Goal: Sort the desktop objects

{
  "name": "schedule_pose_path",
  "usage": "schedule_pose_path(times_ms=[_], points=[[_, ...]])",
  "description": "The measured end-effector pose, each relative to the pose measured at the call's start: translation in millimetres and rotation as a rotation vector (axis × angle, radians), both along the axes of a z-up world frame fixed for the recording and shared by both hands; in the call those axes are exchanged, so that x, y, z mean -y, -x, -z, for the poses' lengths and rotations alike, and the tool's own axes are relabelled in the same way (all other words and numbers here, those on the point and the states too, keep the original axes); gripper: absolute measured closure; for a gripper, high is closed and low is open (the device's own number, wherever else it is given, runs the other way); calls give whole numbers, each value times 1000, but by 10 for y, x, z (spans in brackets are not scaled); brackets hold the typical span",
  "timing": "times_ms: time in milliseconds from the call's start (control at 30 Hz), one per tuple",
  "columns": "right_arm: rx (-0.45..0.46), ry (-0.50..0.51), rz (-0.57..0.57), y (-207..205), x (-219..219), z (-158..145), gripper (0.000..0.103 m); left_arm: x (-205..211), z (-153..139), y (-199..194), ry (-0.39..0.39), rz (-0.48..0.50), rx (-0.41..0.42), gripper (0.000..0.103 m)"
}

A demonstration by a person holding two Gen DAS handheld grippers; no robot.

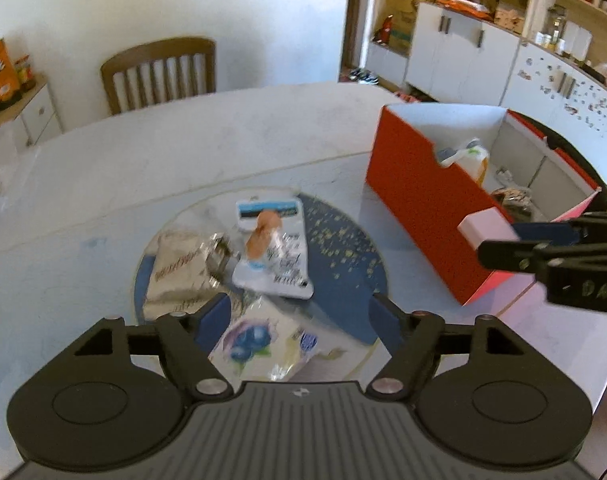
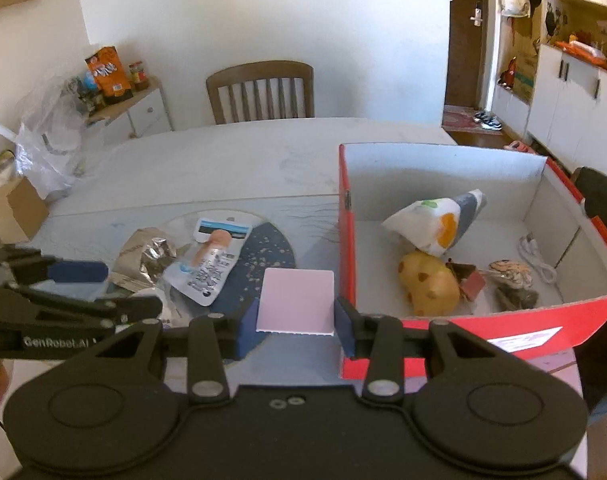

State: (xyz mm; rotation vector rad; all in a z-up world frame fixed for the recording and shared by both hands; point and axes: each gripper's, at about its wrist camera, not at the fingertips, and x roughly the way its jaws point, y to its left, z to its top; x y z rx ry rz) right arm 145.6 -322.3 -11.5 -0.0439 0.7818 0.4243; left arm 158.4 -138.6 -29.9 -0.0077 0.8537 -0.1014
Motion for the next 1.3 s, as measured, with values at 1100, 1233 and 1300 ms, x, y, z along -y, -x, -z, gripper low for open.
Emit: schedule_pose_path(times_ms=[1100, 1233, 1300], points=[[-45, 12, -41, 55, -165, 55, 63, -144, 627, -171, -190, 293, -44, 37], [-46, 7, -42, 42, -172, 46, 63, -140, 639, -172, -207, 285, -49, 47], [-43, 5, -45, 30, -169, 31, 63, -148, 603, -168, -193, 271, -47, 49]])
